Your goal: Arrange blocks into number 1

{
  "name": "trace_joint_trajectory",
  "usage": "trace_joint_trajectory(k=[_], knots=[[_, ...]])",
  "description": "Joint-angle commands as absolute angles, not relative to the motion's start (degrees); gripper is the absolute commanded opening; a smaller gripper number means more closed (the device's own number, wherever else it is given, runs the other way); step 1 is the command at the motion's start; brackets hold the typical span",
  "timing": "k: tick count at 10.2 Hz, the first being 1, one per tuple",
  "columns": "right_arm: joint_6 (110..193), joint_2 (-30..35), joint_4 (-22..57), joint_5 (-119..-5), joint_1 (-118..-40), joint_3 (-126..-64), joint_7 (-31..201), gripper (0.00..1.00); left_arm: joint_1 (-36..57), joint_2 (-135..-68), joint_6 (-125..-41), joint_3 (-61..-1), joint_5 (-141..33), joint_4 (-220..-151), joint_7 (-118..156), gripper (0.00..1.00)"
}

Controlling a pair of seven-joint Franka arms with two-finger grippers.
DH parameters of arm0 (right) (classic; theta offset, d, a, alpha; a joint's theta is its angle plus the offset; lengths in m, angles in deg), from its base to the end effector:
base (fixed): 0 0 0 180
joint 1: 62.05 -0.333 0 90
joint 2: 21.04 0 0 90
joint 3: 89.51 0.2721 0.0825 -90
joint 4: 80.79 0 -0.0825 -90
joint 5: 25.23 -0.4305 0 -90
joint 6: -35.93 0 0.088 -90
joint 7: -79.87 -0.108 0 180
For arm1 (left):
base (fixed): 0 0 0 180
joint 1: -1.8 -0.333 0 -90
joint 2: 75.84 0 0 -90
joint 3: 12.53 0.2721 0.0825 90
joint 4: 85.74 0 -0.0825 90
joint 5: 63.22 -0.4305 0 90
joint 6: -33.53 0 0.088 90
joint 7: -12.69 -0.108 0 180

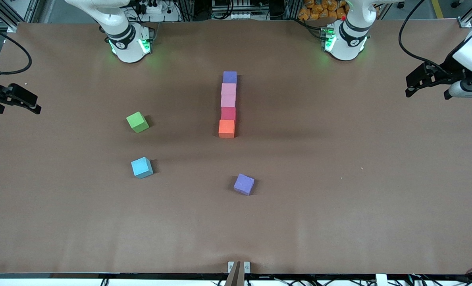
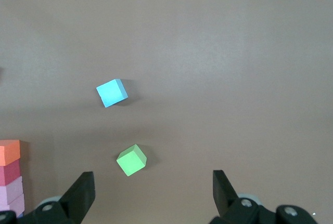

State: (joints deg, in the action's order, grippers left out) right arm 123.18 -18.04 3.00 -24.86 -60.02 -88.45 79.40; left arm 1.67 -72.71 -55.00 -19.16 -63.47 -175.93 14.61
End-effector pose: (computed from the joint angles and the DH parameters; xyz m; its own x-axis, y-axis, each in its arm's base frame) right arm 0.6106 -0.0113 0.5996 0.9996 -0.0255 0.0081 -0.0255 -0.9997 0.0054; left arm 0.5802 -0.0673 0.6077 0.9965 -0.0797 0.0256 -0.0795 -0.9968 -0.0098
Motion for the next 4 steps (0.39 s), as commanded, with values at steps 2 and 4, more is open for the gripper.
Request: trace_joint_trajectory(k=[2, 4], knots=[[123.2, -19.0, 3.8, -24.8, -59.2, -87.9, 79.5, 1.00, 1.4, -72.7, -52.5, -19.5, -62.3, -174.9, 13.0, 1.00], [123.2, -19.0, 3.8, -24.8, -59.2, -87.9, 79.5, 1.00, 1.2, -73.2, -52.6, -19.3, -62.4, -174.9, 12.9, 1.00]])
